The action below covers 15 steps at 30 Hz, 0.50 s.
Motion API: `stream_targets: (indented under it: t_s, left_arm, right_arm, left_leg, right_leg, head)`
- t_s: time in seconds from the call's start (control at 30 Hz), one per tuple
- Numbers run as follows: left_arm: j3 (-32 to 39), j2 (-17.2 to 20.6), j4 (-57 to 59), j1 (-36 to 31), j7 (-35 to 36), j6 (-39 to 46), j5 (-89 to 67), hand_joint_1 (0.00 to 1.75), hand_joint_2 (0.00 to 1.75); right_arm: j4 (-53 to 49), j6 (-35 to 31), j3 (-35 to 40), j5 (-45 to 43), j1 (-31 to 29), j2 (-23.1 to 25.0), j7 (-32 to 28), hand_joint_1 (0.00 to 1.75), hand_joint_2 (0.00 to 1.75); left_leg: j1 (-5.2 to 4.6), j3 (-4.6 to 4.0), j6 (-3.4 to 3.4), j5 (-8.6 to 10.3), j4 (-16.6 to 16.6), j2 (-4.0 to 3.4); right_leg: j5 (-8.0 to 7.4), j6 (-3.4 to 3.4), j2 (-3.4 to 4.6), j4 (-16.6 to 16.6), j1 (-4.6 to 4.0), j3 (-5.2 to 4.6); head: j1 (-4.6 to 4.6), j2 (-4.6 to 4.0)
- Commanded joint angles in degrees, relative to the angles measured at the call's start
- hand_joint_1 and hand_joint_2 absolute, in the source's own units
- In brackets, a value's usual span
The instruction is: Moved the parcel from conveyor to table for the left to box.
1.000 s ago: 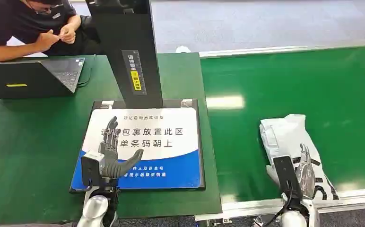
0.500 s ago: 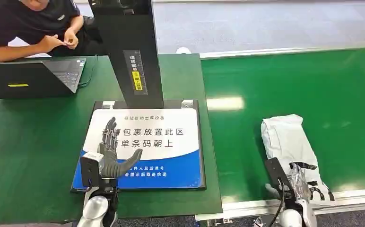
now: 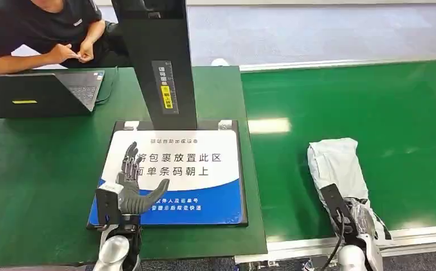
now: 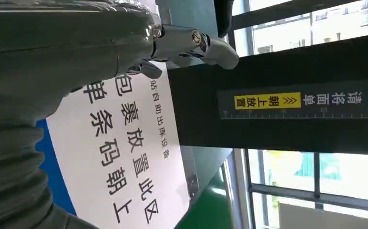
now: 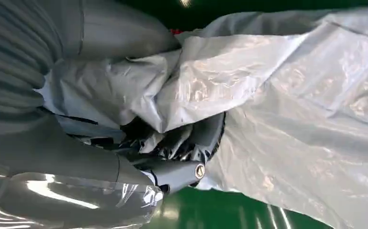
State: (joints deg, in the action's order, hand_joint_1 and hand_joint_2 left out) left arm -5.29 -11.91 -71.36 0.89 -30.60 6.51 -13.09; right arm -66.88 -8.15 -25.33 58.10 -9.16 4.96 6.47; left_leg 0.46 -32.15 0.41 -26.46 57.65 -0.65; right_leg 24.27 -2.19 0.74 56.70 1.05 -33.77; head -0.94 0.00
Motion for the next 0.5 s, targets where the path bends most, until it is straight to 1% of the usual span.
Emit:
stream_targets:
  t_s: [0.03,0.43,0.47,0.5]
  left_arm:
    - [-1.07,1.18,1.72,-0.99,0.47,-0.12,0.1,0.0,1.75]
    - [-1.07,1.24,1.77,-1.12,0.47,-0.17,0.1,0.0,1.75]
    - [-0.94,1.19,1.48,-1.03,0.5,-0.17,0.15,0.0,1.75]
    - [-0.82,1.13,1.17,-0.85,0.52,-0.16,0.16,0.0,1.75]
  right_arm:
    - [5.06,0.79,-1.25,-0.99,2.35,0.1,-0.41,1.75,1.75]
    - [4.49,-0.1,-1.43,-1.4,2.42,0.09,-1.07,1.75,1.75]
    - [4.09,-3.55,-1.67,-0.99,2.36,0.3,-2.5,1.75,1.75]
    - [3.27,-8.13,-1.85,1.2,2.46,0.54,-2.21,1.75,1.75]
  left_leg:
    - [0.01,0.03,-0.08,0.11,-0.21,0.29]
    - [0.14,0.02,-0.07,0.01,-0.08,0.19]
    - [0.1,-0.01,-0.07,0.08,-0.15,0.28]
    - [0.13,0.0,-0.07,0.03,-0.09,0.24]
  right_leg:
    - [-0.01,0.19,-0.31,-0.12,-0.03,0.04]
    - [0.04,0.15,-0.19,-0.05,-0.17,0.05]
    - [0.01,0.19,-0.29,-0.09,-0.14,0.02]
    - [0.04,0.16,-0.25,-0.06,-0.16,0.04]
  head:
    - [0.0,0.0]
    - [0.0,0.0]
    - [0.0,0.0]
    - [0.0,0.0]
